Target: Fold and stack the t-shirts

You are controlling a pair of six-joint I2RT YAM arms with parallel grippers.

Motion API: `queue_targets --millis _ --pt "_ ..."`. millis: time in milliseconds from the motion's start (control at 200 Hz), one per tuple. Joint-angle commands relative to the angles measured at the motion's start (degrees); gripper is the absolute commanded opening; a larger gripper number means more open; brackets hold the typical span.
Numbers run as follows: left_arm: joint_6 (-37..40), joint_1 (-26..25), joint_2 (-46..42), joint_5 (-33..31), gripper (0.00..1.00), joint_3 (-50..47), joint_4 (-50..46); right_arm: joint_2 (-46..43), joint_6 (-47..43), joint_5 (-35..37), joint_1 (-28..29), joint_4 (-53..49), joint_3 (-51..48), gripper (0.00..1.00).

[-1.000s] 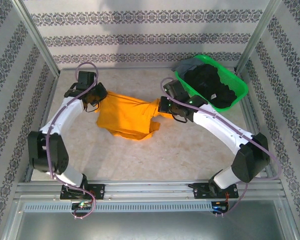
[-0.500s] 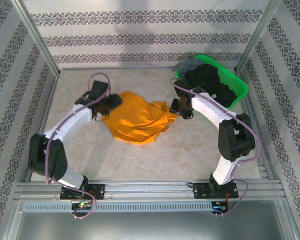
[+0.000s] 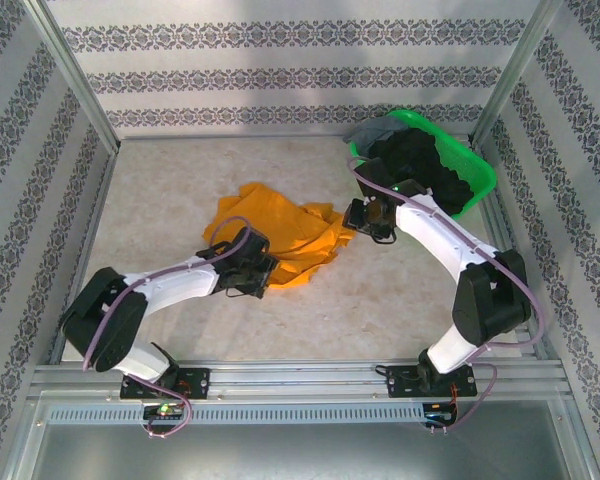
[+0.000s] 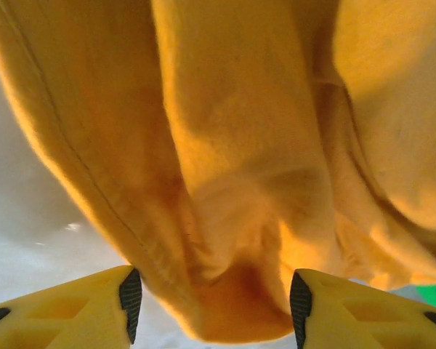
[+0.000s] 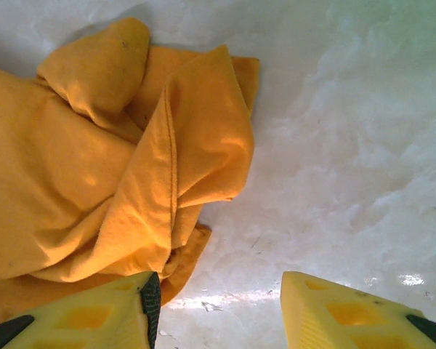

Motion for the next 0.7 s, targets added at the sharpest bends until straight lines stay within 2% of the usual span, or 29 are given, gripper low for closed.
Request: queue_targets --millis 0,105,225,360,515,694 --pt "-11.4 -2.6 2.6 1.9 0.53 1.3 4.0 -2.5 -0.4 0.8 0.2 -0.2 -1.9 0.48" --pt "-13.3 -4.7 1.6 2.0 0.48 2.0 -3.6 -3.6 -0.5 0.9 -0.3 0.0 -2.6 0.48" --pt "-14.5 -5.6 -0.3 0.4 0.47 1.9 -9.2 -4.2 -0.5 0.7 -0.7 0.3 -3.3 0.48" --pt "-16.6 -5.6 1.1 -0.3 0.47 -0.5 -2.6 -4.3 -0.3 0.1 -0.7 0.9 -3.9 0.48" --pt "-17.4 -5.6 4.2 -2.2 0.41 -1.1 3.5 -4.6 -0.3 -0.2 -0.7 1.0 -4.3 0.48" --pt "-17.0 -5.6 4.6 -4.0 0.23 -1.4 6.0 -5.2 -0.5 -0.1 -0.9 0.8 -4.7 0.48"
